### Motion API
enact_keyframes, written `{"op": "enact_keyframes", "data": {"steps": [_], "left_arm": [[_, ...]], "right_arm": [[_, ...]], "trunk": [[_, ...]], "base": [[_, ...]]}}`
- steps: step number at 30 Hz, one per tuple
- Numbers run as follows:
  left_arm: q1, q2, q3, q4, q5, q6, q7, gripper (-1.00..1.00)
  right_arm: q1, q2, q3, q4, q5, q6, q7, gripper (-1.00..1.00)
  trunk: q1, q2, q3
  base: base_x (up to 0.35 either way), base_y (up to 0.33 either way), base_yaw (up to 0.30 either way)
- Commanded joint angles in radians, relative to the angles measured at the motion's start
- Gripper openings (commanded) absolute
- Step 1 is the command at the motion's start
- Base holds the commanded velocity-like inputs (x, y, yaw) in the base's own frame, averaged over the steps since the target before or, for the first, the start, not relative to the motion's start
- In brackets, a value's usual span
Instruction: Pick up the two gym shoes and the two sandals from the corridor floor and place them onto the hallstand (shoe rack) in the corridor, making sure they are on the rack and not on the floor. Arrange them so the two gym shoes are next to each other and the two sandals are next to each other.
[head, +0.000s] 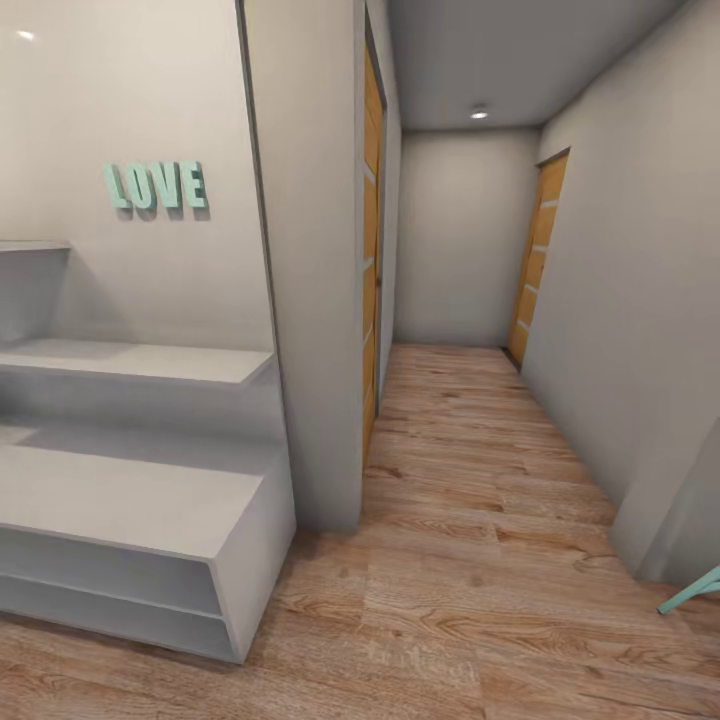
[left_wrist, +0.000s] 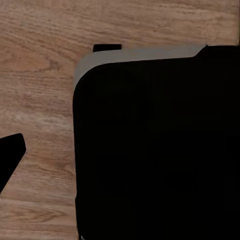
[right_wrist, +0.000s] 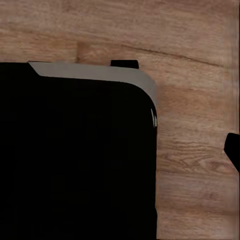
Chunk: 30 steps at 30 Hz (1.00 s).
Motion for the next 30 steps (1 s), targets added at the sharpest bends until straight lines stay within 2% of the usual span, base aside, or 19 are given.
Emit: {"op": "enact_keyframes", "data": {"steps": [1, 8, 15, 16, 23, 30], "left_arm": [[-0.001, 0.001, 0.000, -0.006, 0.000, -0.008, 0.003, 1.00], [-0.019, 0.006, 0.000, -0.046, 0.000, -0.048, 0.008, 1.00], [-0.059, 0.007, 0.001, -0.085, 0.000, -0.087, 0.009, 1.00], [-0.120, 0.007, 0.002, -0.180, 0.001, -0.235, 0.009, 1.00], [-0.148, 0.000, 0.002, -0.207, 0.002, -0.244, 0.009, 1.00], [-0.156, 0.005, 0.003, -0.213, 0.003, -0.320, 0.003, 1.00]], "right_arm": [[0.000, -0.006, 0.000, -0.006, 0.000, -0.009, -0.001, 1.00], [-0.002, -0.037, -0.005, -0.045, -0.001, -0.048, -0.001, 1.00], [-0.010, -0.041, -0.007, -0.085, -0.002, -0.087, -0.001, 1.00], [-0.016, -0.041, -0.007, -0.417, -0.003, -0.211, -0.001, 1.00], [-0.037, -0.040, -0.008, -0.464, -0.004, -0.243, -0.001, 1.00], [-0.054, -0.040, -0.008, -0.468, -0.005, -0.255, -0.001, 1.00]], "trunk": [[0.000, 0.000, -0.001], [0.000, 0.000, -0.001], [0.000, 0.000, -0.001], [0.000, 0.000, -0.001], [0.000, 0.000, -0.001], [0.000, 0.000, -0.001]], "base": [[0.000, 0.000, 0.000], [0.000, 0.000, 0.000], [0.000, 0.000, 0.000], [0.000, 0.000, 0.000], [0.000, 0.000, 0.000], [0.000, 0.000, 0.000]]}}
